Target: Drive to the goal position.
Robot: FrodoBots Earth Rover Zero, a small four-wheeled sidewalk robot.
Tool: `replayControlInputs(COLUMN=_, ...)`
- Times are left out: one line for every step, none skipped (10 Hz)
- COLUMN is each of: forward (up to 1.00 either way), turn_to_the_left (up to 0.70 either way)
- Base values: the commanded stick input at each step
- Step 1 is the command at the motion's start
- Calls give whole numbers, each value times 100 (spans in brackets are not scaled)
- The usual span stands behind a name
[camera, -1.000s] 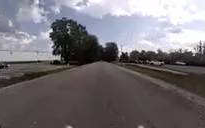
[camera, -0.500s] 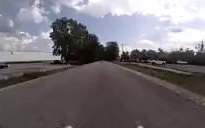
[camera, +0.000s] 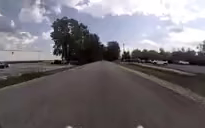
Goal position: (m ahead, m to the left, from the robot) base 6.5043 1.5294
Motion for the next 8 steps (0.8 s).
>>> replayControlInputs(forward=70, turn_to_the_left=0)
replayControlInputs(forward=70, turn_to_the_left=0)
replayControlInputs(forward=70, turn_to_the_left=0)
replayControlInputs(forward=70, turn_to_the_left=0)
replayControlInputs(forward=70, turn_to_the_left=0)
replayControlInputs(forward=70, turn_to_the_left=0)
replayControlInputs(forward=70, turn_to_the_left=0)
replayControlInputs(forward=70, turn_to_the_left=0)
